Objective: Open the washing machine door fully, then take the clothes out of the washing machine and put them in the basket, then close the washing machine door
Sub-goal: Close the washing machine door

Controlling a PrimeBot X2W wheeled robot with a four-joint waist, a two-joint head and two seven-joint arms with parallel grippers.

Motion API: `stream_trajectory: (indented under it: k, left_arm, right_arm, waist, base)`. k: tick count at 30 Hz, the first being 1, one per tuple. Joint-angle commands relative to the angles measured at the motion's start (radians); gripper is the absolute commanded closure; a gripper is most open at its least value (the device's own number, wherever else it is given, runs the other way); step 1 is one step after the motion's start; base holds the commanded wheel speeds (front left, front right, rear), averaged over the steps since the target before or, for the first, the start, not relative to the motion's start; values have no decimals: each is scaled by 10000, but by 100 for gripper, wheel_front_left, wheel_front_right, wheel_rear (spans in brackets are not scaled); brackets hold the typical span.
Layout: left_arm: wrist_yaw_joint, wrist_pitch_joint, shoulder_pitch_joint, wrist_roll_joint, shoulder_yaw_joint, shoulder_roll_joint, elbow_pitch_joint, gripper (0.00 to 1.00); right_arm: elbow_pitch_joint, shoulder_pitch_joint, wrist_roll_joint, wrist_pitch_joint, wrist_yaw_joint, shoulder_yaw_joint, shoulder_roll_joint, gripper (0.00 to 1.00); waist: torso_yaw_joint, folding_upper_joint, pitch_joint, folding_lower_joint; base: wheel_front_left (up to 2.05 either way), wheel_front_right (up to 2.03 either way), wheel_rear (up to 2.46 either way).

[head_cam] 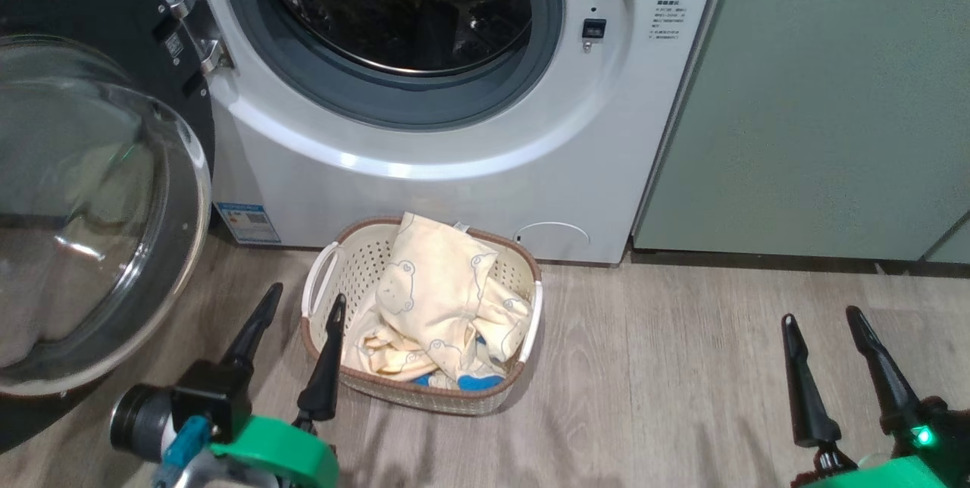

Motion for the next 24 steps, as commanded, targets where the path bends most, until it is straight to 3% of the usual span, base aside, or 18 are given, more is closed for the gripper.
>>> stream_trajectory:
  k: [1,12,24]
  left_arm:
    - [13,-25,-382,-64,342,153,-386,0]
    - [-7,-69,-517,-138,267,191,-362,0]
    - [129,-275,-679,-220,260,118,-264,0]
  right_arm:
    - [-344,-329,-35,-67,35,145,-138,0]
    - [-365,-344,-65,-67,35,60,-138,0]
    - [-406,-468,-111,-67,35,19,-239,0]
  waist:
    - [14,0,13,0]
    - [406,0,155,0]
    - [2107,0,402,0]
  base:
    - [0,0,0]
    - [0,0,0]
    - [0,0,0]
